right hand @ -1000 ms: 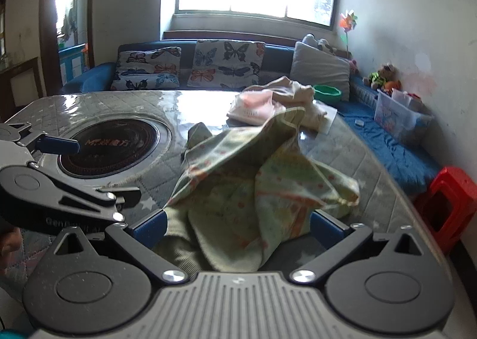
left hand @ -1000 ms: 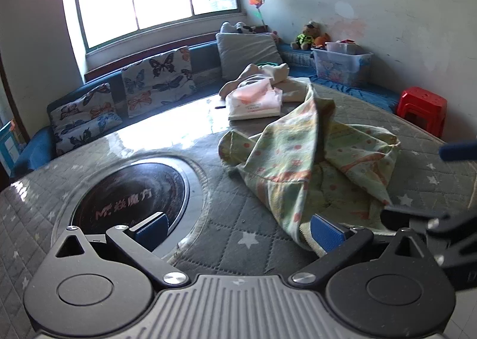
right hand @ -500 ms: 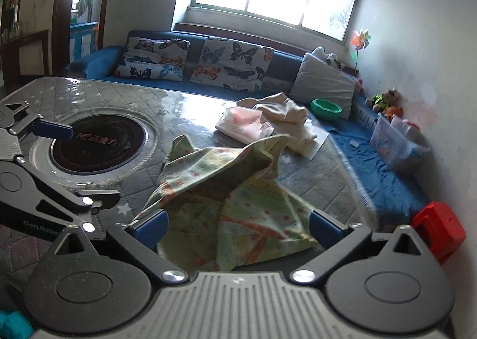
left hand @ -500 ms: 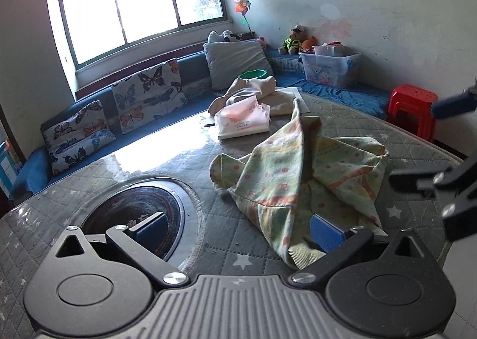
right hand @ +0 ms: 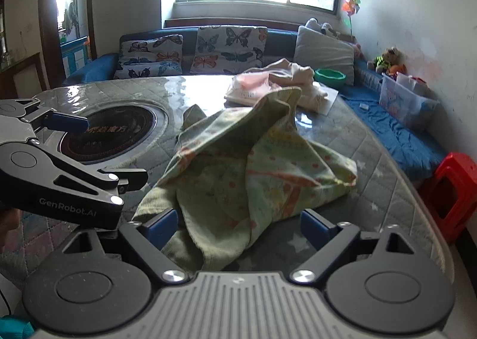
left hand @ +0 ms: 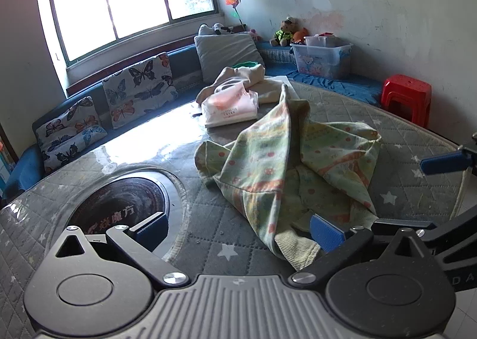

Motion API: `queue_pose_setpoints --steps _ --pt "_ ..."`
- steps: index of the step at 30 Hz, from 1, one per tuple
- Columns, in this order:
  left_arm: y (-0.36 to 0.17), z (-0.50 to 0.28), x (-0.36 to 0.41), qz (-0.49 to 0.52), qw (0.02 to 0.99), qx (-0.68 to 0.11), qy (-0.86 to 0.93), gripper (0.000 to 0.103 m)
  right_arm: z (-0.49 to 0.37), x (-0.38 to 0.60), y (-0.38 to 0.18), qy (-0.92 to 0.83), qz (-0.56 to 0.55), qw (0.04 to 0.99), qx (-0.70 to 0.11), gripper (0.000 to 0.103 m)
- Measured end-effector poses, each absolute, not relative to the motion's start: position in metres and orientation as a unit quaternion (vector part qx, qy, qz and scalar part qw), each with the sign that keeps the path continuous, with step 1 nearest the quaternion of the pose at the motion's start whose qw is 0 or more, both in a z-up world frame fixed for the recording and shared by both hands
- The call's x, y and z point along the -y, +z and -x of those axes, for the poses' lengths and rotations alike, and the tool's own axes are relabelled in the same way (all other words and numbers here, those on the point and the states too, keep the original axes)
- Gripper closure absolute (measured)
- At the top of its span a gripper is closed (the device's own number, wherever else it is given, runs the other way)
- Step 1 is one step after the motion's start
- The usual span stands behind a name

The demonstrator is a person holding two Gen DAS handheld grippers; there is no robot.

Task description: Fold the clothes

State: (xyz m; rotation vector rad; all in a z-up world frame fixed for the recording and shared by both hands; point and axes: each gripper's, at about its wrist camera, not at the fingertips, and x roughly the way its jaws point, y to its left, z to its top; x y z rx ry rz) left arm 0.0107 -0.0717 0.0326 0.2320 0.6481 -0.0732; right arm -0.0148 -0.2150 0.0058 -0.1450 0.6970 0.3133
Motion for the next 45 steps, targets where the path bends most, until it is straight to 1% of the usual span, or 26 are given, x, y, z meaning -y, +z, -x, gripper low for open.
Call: queue_pose_setpoints --steps 6,12,24,26,27,30,31,32,33,37,39,41,45 --pt "0.024 -0.007 0.070 -0.127 0.938 -0.317 -0.052 0.000 0.022 0.214 -0.004 0.149 0.063 0.924 -0.347 0.019" --pt "0.015 -0.004 0.073 -0.129 0.935 -0.327 -0.049 0.000 0.031 0.210 -0.012 0.155 0.057 0.922 -0.351 0.022" --pt "0.002 -0.002 0.074 -0.130 0.925 -0.353 -0.051 0.000 0.042 0.209 -0.023 0.148 0.049 0.921 -0.356 0.023" --pt "0.000 -0.002 0.074 -0.131 0.924 -0.355 -0.051 0.000 0.043 0.211 -0.026 0.148 0.040 0.921 -0.358 0.022" --pt "-0.001 -0.002 0.074 -0.132 0.923 -0.357 -0.052 0.000 0.044 0.212 -0.027 0.148 0.037 0.921 -0.359 0.019" --pt "-0.003 -0.001 0.073 -0.134 0.922 -0.360 -0.054 0.000 0.047 0.214 -0.029 0.146 0.033 0.922 -0.357 0.017" --pt "-0.004 -0.001 0.072 -0.134 0.921 -0.360 -0.056 0.000 0.048 0.214 -0.029 0.145 0.033 0.922 -0.356 0.015" --pt "-0.004 -0.001 0.072 -0.133 0.921 -0.361 -0.056 0.000 0.049 0.214 -0.029 0.144 0.033 0.923 -0.356 0.011" --pt "-0.004 -0.001 0.071 -0.132 0.921 -0.362 -0.056 0.000 0.050 0.213 -0.030 0.143 0.034 0.923 -0.355 0.009" --pt "-0.005 -0.003 0.070 -0.131 0.920 -0.364 -0.058 0.000 0.050 0.212 -0.032 0.139 0.034 0.923 -0.357 0.007" --pt "-0.006 -0.004 0.069 -0.131 0.920 -0.366 -0.058 0.000 0.049 0.212 -0.034 0.138 0.031 0.923 -0.358 0.003" --pt "-0.007 -0.005 0.068 -0.130 0.919 -0.367 -0.059 0.000 0.049 0.213 -0.036 0.132 0.030 0.924 -0.357 0.000" --pt "-0.007 -0.007 0.066 -0.129 0.919 -0.367 -0.058 0.000 0.046 0.214 -0.040 0.125 0.023 0.923 -0.364 0.000"
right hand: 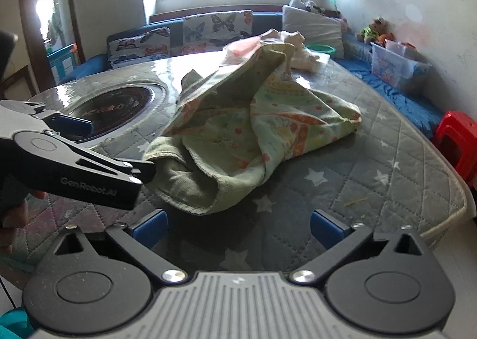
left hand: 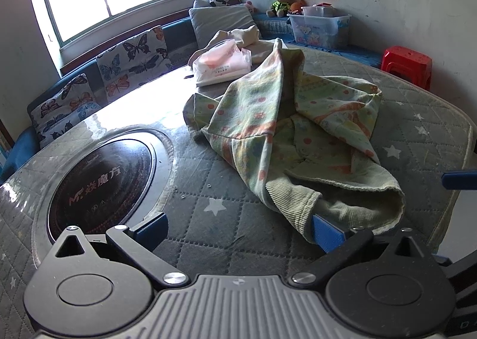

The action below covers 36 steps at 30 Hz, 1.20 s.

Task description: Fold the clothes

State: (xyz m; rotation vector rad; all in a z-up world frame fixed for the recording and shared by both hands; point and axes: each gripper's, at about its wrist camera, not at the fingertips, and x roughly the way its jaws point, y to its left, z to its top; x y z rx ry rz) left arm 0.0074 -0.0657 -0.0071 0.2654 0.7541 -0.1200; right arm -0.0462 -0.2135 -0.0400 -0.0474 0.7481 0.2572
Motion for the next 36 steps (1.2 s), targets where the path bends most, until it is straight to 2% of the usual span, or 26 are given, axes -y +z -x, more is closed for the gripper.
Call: queue_pose_setpoints --steps 36 --pt "-0.006 -0.023 0.070 -0.144 0.906 -0.389 -0.085 0.000 0.032 0.205 -0.038 0.126 0.023 0.912 -0.389 0.000"
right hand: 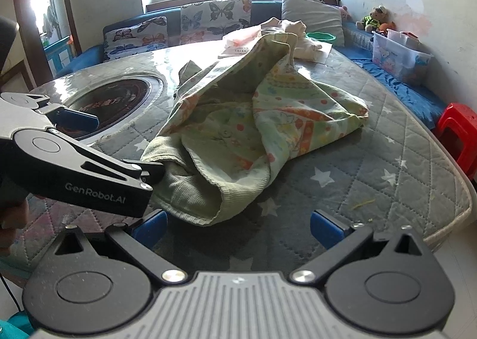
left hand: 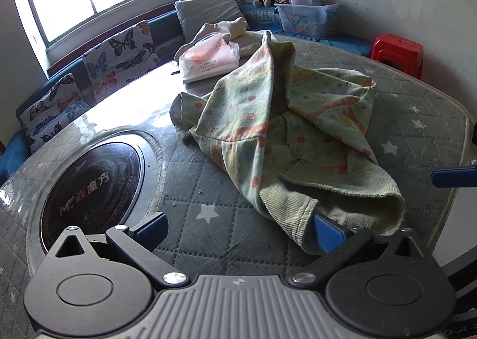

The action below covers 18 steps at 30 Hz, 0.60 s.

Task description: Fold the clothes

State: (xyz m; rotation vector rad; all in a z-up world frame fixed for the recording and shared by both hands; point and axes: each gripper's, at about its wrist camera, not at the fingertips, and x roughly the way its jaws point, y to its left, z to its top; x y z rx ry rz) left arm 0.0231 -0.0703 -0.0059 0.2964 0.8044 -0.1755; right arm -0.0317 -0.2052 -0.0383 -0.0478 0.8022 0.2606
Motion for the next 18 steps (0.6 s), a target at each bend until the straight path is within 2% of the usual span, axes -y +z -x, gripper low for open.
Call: queue_pose_setpoints --steps 18 --pt "0.003 -0.006 0.062 -0.135 0.912 -0.378 -0.081 0.000 0.047 0.196 -0.029 0.131 0.034 0.917 -0.376 0.000"
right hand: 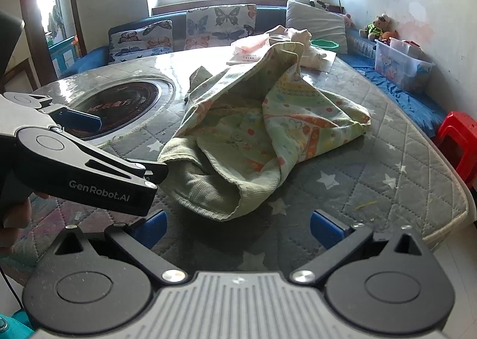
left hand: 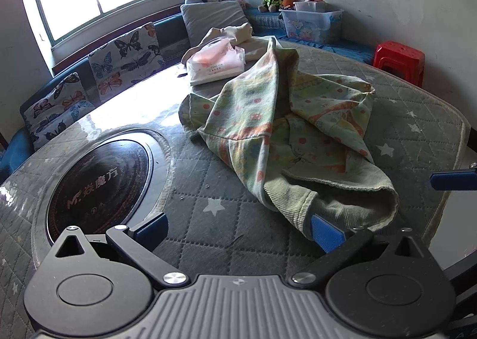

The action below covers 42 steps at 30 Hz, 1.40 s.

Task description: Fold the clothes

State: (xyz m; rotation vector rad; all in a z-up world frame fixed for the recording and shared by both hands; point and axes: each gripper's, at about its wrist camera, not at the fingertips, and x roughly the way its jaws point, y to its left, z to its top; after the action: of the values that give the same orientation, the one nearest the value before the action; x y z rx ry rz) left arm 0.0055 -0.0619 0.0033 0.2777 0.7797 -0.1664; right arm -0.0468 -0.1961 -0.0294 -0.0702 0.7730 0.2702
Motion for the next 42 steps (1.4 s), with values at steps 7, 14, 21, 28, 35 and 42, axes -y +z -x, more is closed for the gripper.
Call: queue_pose_setpoints --steps 7,14,21,28,35,42 --pt "0.009 -0.006 0.060 -0.134 0.915 -0.373 -0.079 0.000 0.046 0.195 -0.024 0.133 0.036 0.919 -0.368 0.000" --pt "0.015 -0.016 0.061 -0.132 0.917 -0.367 -0.080 0.000 0.039 0.196 -0.021 0.132 0.034 0.921 -0.364 0.000" --pt "0.017 -0.028 0.061 -0.132 0.917 -0.367 -0.081 0.000 0.030 0.197 -0.020 0.133 0.028 0.921 -0.364 0.001" --pt "0.019 -0.040 0.064 -0.136 0.916 -0.367 -0.086 0.000 0.019 0.199 -0.015 0.132 0.022 0.923 -0.360 0.002" --pt "0.019 -0.054 0.066 -0.136 0.914 -0.371 -0.091 0.000 0.007 0.201 -0.015 0.133 0.021 0.922 -0.364 0.005" --pt "0.019 -0.070 0.071 -0.135 0.913 -0.371 -0.106 0.000 -0.013 0.208 -0.013 0.128 0.015 0.923 -0.364 0.009"
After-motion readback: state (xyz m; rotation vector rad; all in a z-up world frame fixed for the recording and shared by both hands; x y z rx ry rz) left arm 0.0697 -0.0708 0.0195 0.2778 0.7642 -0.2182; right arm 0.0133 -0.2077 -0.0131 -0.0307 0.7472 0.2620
